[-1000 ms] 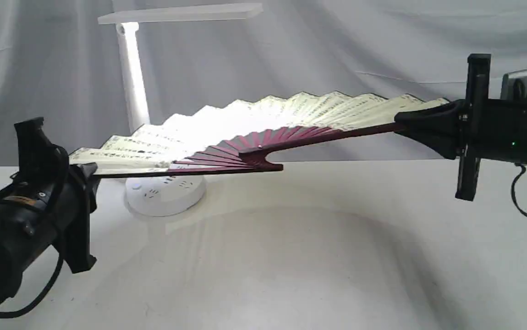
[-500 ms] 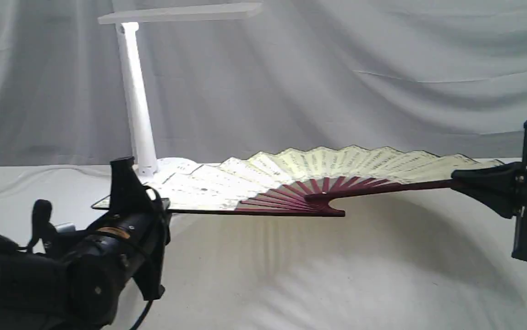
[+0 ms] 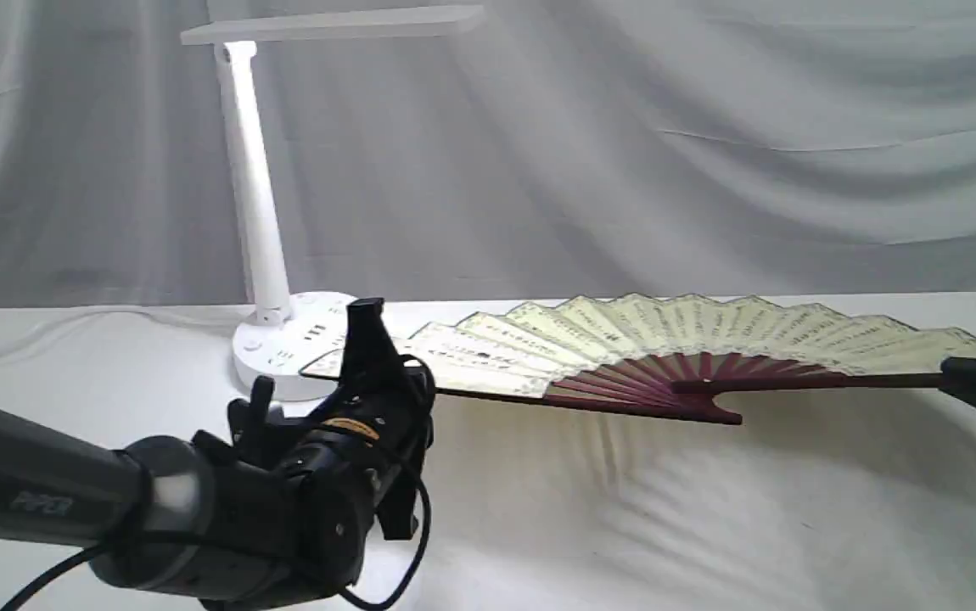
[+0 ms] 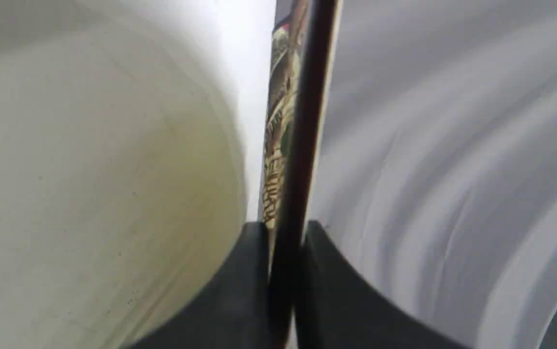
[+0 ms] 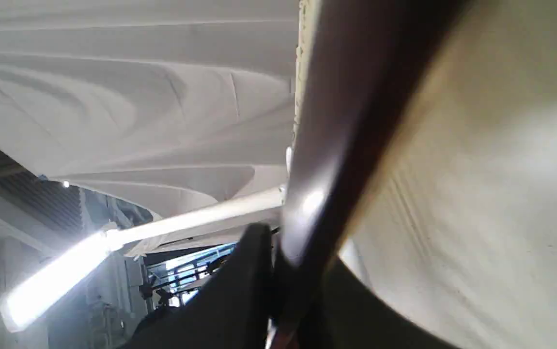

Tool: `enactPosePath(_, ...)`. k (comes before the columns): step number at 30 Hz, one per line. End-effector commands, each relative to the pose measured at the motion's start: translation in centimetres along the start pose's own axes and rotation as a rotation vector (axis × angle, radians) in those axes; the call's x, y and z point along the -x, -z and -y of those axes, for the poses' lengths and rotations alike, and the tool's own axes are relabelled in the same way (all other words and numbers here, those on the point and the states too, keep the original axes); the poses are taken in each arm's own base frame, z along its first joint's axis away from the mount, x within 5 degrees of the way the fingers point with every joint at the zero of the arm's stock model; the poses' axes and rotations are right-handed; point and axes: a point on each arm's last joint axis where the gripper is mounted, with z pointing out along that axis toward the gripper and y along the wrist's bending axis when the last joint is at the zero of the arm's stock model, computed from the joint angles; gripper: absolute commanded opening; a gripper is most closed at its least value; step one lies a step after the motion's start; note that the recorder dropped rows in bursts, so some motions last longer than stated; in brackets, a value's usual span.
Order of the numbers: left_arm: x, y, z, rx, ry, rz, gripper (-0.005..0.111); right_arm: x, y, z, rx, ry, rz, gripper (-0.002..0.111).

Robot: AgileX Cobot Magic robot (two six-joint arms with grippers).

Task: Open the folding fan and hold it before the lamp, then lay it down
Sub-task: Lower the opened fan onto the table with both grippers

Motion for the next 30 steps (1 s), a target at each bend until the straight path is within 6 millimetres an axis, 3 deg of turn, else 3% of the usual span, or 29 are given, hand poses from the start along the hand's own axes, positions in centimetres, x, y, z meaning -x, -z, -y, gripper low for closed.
enactPosePath(1, 0.2, -1.1, 0.6, -0.067, 0.065, 0.032, 0.000, 1.3, 1.4, 1.5, -0.034, 0.023, 0.075, 0.000)
enactPosePath(11, -0.3, -3.2, -1.9, -0.035, -0.028, -0.017, 0.001, 1.9, 1.8, 2.4, -0.092, 0.070, 0.129, 0.000)
enactPosePath(22, -0.3, -3.4, -2.4, -0.031, -0.047, -0.025, 0.001, 2.3, 1.5, 3.8, -0.128, 0.040, 0.146, 0.000)
enactPosePath(30, -0.4, -3.4, -2.4, -0.033, -0.063, -0.039, 0.029, 2.3, 1.2, 4.5, -0.102, 0.039, 0.122, 0.000)
